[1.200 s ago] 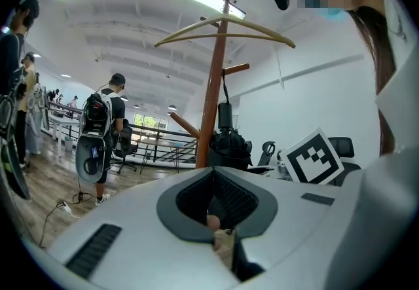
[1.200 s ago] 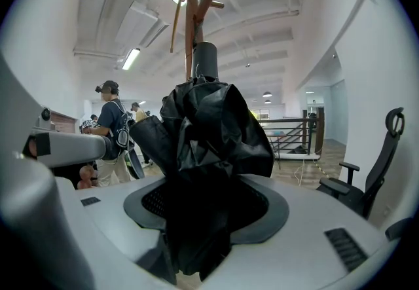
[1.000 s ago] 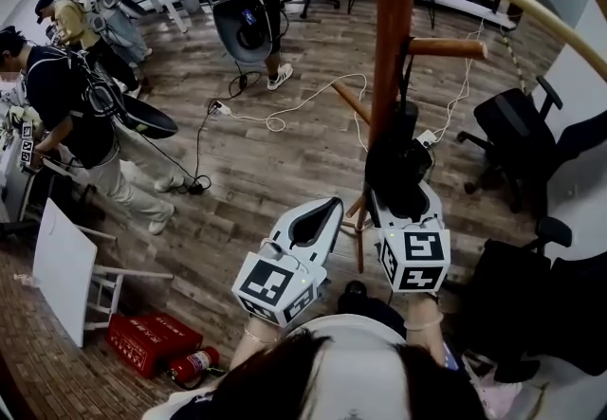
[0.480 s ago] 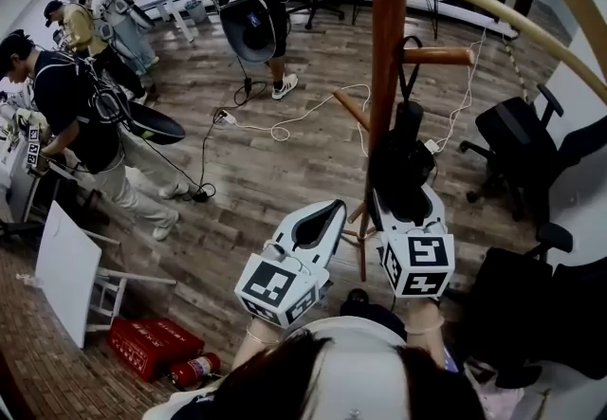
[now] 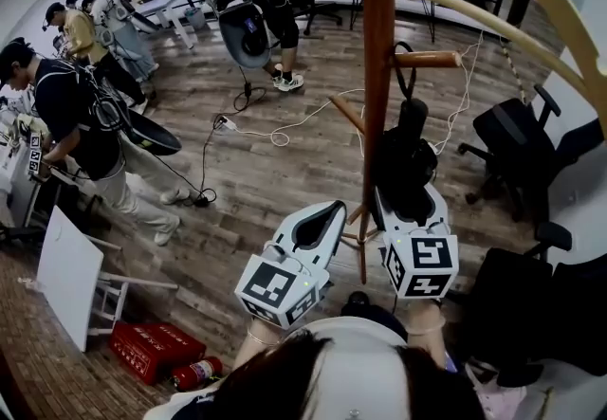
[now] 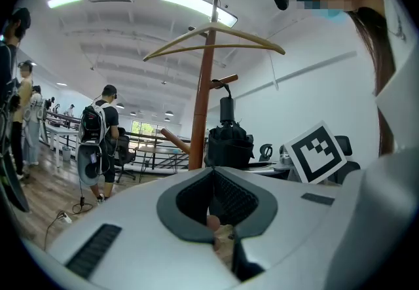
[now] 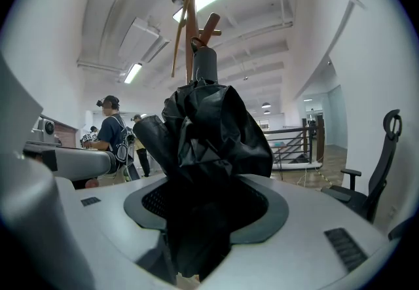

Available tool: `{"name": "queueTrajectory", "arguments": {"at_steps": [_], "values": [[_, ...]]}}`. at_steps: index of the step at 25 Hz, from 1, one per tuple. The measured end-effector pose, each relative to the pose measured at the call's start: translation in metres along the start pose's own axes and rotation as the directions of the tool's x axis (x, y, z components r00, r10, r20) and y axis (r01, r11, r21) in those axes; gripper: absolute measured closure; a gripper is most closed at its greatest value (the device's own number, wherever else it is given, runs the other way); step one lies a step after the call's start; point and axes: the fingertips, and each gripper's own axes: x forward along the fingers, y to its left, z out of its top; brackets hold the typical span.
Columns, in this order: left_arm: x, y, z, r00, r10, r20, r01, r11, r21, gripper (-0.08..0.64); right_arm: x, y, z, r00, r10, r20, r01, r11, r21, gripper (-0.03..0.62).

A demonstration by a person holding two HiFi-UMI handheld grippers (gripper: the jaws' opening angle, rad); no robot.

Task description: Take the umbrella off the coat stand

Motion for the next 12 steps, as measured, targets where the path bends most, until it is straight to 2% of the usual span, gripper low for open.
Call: {"name": "queueTrajectory", "arguments": {"at_steps": [12], "values": [[-0.012,-0.008,0.01,1.0,-0.004,0.02,0.004,1.0,0.0,0.551,-0.016,-0.003,0.019,0.999,-0.031,0.036,0.031,0.999,-0.01,0.339]]}}
